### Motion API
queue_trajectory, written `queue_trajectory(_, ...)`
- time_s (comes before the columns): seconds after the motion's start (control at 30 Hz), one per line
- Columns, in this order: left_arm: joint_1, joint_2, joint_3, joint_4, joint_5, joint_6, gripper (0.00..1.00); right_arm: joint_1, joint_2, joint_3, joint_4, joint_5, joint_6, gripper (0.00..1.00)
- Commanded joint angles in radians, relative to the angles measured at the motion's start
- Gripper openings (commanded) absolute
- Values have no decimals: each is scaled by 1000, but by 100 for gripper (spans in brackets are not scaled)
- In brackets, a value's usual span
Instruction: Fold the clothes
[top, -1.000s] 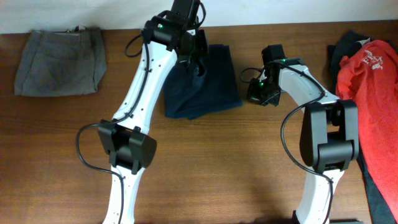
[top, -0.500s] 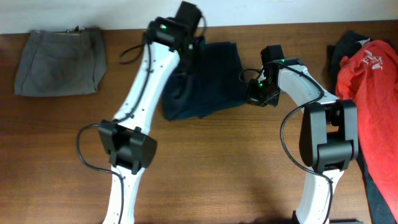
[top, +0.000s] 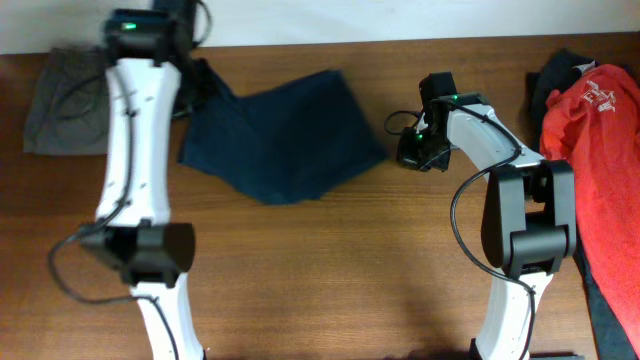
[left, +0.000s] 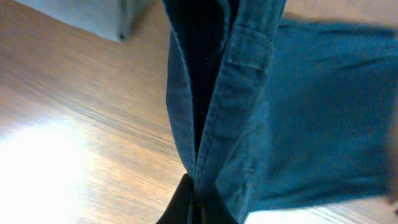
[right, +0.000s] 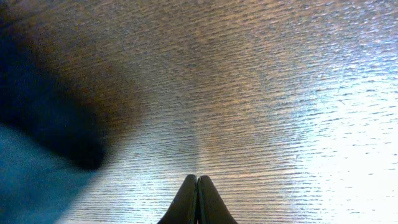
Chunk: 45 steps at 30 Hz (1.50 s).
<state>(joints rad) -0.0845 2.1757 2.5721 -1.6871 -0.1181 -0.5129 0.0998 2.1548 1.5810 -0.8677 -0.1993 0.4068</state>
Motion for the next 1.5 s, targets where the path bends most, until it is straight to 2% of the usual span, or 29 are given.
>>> queue_trajectory(0.0,54,-125,15,-1,-18,48,1,4,-8,17,0,21,-9,4)
queue_trajectory(0.3,65,-130,13,-1,8,58,1,5,-8,17,15,21,-6,4)
queue_trajectory(0.53,65,-6,13,38,8,29,1,5,-8,17,18,20,-6,4)
queue_trajectory(0.7,58,109,13,128,12,-19,1,5,-8,17,18,20,-6,4)
queue_trajectory(1.0,22,164,13,312,138,-18,1,5,-8,17,17,19,-6,4)
queue_trajectory(1.2,-56,173,13,388,112,-17,1,5,-8,17,-3,20,-6,4)
queue_trajectory(1.47,-126,274,13,494,76,-18,1,5,-8,17,-35,19,-6,4)
